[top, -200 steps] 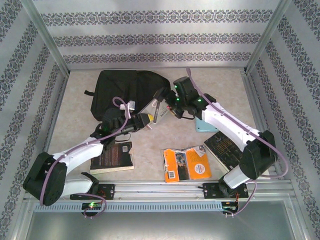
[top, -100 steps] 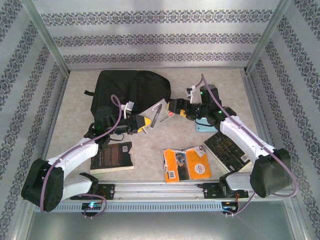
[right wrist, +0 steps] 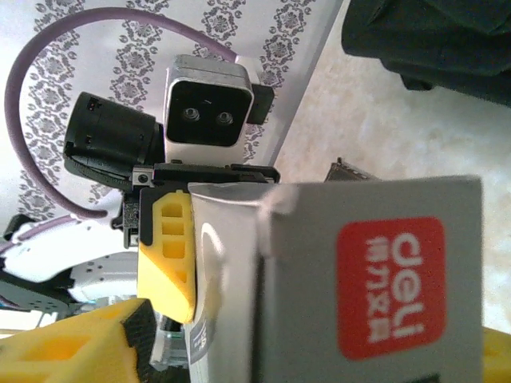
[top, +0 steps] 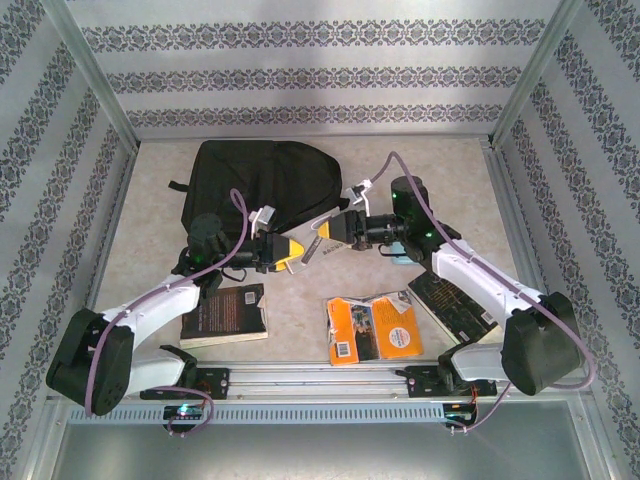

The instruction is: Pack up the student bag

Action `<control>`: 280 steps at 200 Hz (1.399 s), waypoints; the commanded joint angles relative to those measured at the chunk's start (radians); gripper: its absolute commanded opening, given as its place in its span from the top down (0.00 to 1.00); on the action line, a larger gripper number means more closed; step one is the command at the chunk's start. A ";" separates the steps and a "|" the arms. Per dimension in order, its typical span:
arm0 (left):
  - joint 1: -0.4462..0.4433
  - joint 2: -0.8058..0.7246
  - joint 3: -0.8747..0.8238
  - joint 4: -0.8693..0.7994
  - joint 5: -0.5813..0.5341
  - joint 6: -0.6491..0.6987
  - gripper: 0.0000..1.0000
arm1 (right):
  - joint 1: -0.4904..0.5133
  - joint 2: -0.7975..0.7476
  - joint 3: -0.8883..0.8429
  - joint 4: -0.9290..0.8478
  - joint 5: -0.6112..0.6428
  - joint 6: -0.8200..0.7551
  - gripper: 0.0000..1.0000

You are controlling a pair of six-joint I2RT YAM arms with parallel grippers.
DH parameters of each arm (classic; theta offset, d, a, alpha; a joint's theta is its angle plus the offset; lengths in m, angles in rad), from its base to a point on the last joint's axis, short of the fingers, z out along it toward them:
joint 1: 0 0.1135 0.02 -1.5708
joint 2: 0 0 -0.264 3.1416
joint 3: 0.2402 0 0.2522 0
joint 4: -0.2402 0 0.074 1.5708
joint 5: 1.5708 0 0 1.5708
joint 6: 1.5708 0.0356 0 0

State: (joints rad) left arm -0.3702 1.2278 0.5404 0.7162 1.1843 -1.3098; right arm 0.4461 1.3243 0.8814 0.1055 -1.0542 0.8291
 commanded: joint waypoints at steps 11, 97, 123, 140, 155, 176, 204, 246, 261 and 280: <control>0.019 -0.007 -0.005 0.018 0.008 0.032 0.68 | -0.010 -0.041 -0.047 0.107 -0.059 0.066 0.39; 0.019 -0.015 -0.020 -0.019 0.018 0.054 0.69 | -0.042 -0.079 -0.094 0.172 -0.032 0.124 0.46; 0.020 -0.014 -0.026 -0.014 0.021 0.047 0.72 | -0.041 -0.067 -0.107 0.227 -0.026 0.155 0.46; 0.020 -0.014 -0.027 -0.005 0.023 0.039 0.72 | -0.033 -0.057 -0.112 0.273 -0.026 0.184 0.48; 0.020 -0.011 -0.028 0.004 0.026 0.031 0.72 | -0.022 -0.055 -0.113 0.281 -0.019 0.186 0.54; 0.019 -0.010 -0.026 0.000 0.023 0.029 0.66 | -0.023 -0.068 -0.124 0.280 0.004 0.183 0.64; 0.019 -0.008 -0.027 -0.020 0.005 0.032 0.44 | -0.038 -0.091 -0.140 0.256 0.041 0.177 0.66; 0.046 -0.051 0.041 -0.374 -0.074 0.215 0.28 | -0.092 -0.133 -0.201 0.208 0.131 0.171 0.70; 0.059 -0.078 0.137 -0.682 -0.159 0.407 0.26 | -0.125 -0.166 -0.229 0.173 0.175 0.167 0.70; 0.063 -0.047 0.316 -1.055 -0.360 0.657 0.25 | -0.161 -0.230 -0.243 0.022 0.287 0.097 0.72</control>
State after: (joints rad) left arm -0.3229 1.1912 0.6552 0.1867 1.0500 -1.0233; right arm 0.3214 1.1797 0.6540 0.2554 -0.9051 1.0050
